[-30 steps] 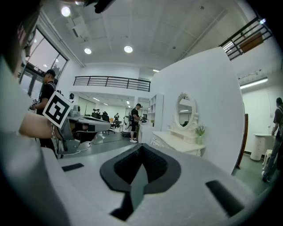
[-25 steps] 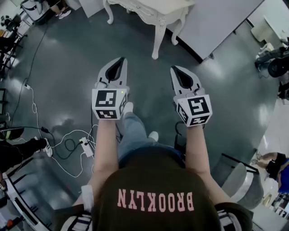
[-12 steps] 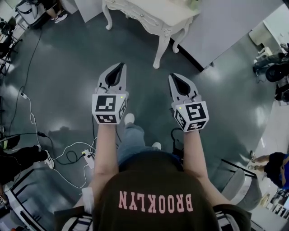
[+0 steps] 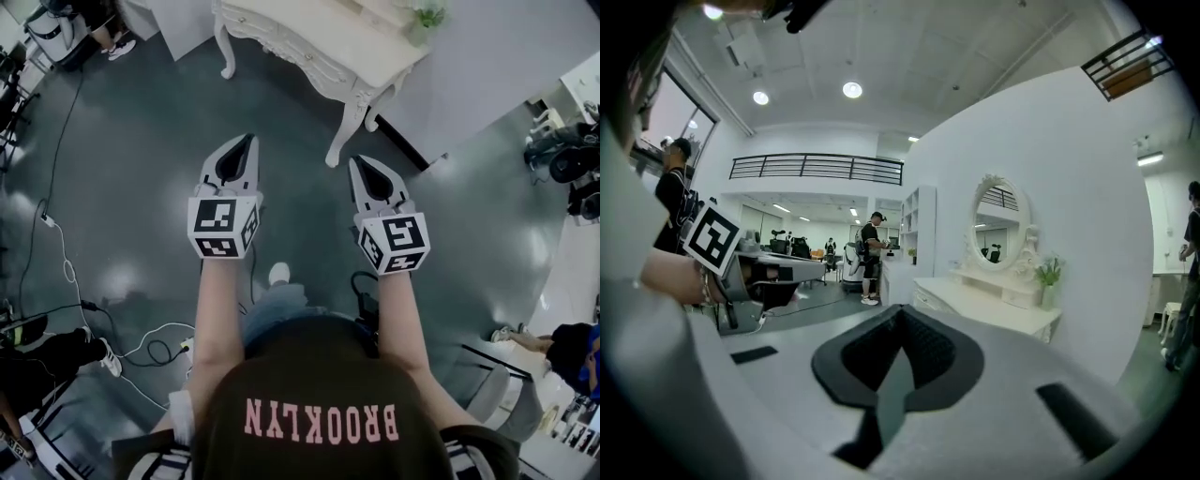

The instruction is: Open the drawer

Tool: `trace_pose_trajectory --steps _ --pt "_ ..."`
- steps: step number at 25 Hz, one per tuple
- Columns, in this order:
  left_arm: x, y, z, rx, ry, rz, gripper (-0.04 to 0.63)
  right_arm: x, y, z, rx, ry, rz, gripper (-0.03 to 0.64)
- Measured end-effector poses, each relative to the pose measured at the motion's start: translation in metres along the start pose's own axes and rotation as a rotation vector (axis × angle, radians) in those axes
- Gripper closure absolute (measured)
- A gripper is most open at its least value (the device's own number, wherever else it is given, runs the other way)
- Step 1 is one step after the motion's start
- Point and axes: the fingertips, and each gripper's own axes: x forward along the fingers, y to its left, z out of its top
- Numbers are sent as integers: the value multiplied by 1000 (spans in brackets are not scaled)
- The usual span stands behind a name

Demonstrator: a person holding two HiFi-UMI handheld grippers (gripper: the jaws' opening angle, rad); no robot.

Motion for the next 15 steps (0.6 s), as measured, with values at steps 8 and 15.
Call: trace_pose_trajectory --steps 8,15 --pt "22 60 15 -2 -10 9 591 60 10 23 15 -29 3 620" --pt "33 91 6 1 -7 36 591 102 11 22 15 -37 33 620"
